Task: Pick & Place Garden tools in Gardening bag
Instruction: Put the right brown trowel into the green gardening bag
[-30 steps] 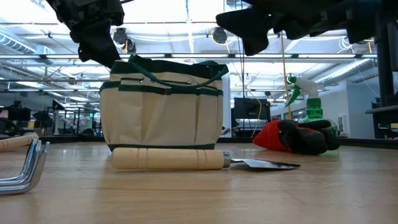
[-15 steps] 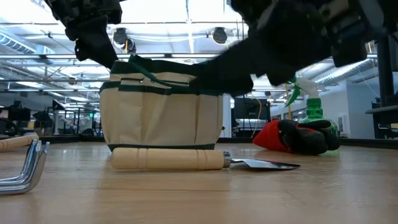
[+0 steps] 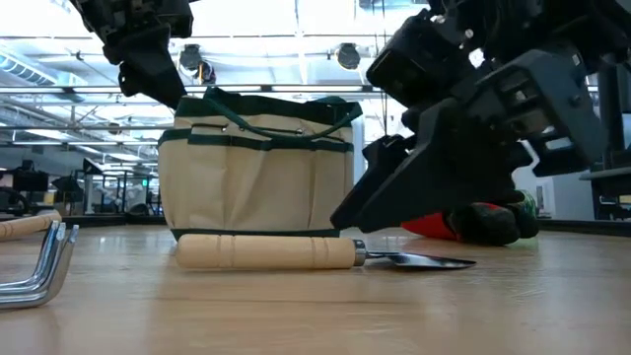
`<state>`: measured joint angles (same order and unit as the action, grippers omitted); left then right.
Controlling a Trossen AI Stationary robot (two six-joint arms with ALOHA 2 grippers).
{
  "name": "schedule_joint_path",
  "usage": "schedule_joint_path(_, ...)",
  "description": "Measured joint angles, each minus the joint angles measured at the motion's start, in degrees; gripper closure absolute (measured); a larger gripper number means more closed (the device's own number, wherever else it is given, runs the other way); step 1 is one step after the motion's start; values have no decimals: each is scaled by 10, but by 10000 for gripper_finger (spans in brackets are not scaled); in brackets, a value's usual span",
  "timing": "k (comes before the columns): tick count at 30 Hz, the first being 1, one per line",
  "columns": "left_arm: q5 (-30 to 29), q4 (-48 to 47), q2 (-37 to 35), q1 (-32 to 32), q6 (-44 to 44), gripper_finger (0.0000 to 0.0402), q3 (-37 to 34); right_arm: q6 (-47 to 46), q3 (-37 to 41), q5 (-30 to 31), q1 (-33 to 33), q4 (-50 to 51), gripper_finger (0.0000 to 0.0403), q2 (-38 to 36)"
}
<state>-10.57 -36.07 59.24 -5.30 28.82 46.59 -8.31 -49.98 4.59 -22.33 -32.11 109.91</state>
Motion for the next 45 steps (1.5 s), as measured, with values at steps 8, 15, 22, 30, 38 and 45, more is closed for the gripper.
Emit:
schedule_joint_path(8, 0, 0, 0, 0, 0, 257, 0, 5, 0, -1, 0, -9, 181, 0)
schedule_joint_path(15, -1, 0, 0, 0, -1, 257, 0, 4, 0, -13, 0, -35, 192, 0)
schedule_joint_path(22, -1, 1, 0, 0, -1, 256, 0, 13, -48, -30, 0, 51, 189, 0)
schedule_joint_path(30, -1, 1, 0, 0, -1, 257, 0, 5, -83, -37, 5, 91, 189, 25)
schedule_joint_path(38, -1, 0, 0, 0, -6, 257, 0, 4, -109, -62, 10, 87, 192, 62)
schedule_joint_path(45, -1, -3, 0, 0, -6, 257, 0, 20, -108, -62, 22, 109, 193, 61)
